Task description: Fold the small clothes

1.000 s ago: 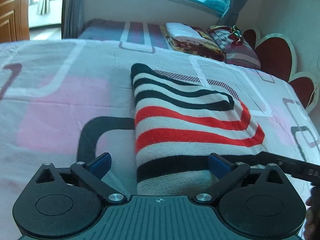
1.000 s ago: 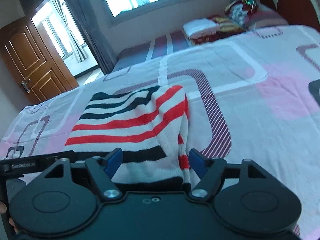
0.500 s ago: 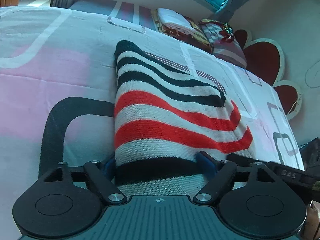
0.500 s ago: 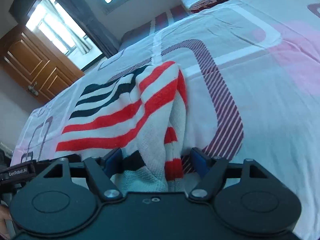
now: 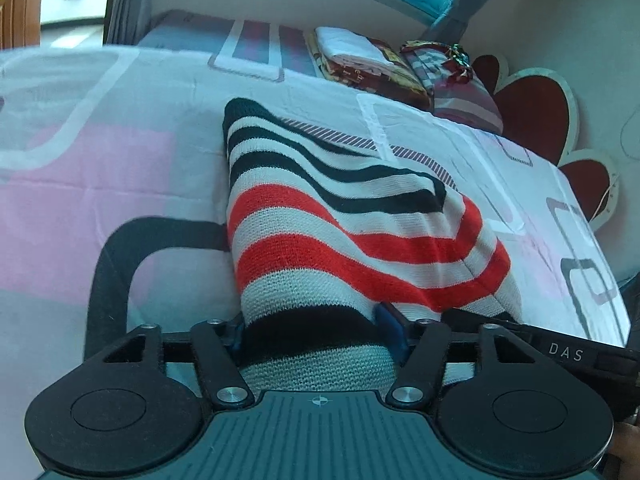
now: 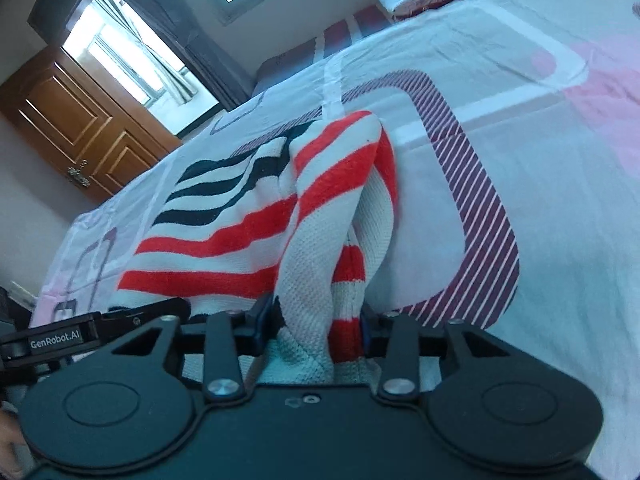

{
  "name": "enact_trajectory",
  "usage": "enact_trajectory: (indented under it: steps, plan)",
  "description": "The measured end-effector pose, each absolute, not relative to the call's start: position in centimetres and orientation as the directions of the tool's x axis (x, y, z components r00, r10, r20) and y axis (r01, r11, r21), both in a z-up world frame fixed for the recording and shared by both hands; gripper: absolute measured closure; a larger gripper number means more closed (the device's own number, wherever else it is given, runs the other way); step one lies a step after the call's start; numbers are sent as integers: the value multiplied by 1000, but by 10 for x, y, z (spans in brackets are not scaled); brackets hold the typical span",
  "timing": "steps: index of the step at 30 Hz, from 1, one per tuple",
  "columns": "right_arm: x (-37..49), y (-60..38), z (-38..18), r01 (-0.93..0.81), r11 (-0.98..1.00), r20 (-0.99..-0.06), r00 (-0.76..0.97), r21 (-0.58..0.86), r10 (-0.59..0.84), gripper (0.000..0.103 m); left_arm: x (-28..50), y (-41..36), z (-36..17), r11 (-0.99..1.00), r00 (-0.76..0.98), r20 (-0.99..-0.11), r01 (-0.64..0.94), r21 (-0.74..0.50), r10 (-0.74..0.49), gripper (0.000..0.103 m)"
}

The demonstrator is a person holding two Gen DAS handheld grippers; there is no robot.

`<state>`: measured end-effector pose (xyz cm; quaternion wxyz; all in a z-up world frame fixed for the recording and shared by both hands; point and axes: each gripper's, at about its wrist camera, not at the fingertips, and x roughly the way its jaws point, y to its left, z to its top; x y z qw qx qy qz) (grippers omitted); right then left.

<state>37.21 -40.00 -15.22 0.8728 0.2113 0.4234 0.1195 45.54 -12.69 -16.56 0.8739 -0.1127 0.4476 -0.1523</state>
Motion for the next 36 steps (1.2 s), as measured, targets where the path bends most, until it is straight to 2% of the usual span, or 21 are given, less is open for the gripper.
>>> enact_trajectory:
  steps: [4,16,28,36]
  plan:
    - [359,-394,-142,-28,891,-665,656,452,358,69,450,-124,-155,930,569,-737,188,-316,-365,49]
    - [344,-360,-114,-83,864,-599,689,496,409,70,429,-75,-120,942,630,-703,169,-291,-331,50]
    - [355,-235,-98,-175,845,-551,689,505,471,70,418,76,-103,958,685,-679,106,-266,-264,50]
    - [372,-133,-110,-196,832,-543,676,518,498,70,436,179,-117,970,697,-685,62,-236,-211,50]
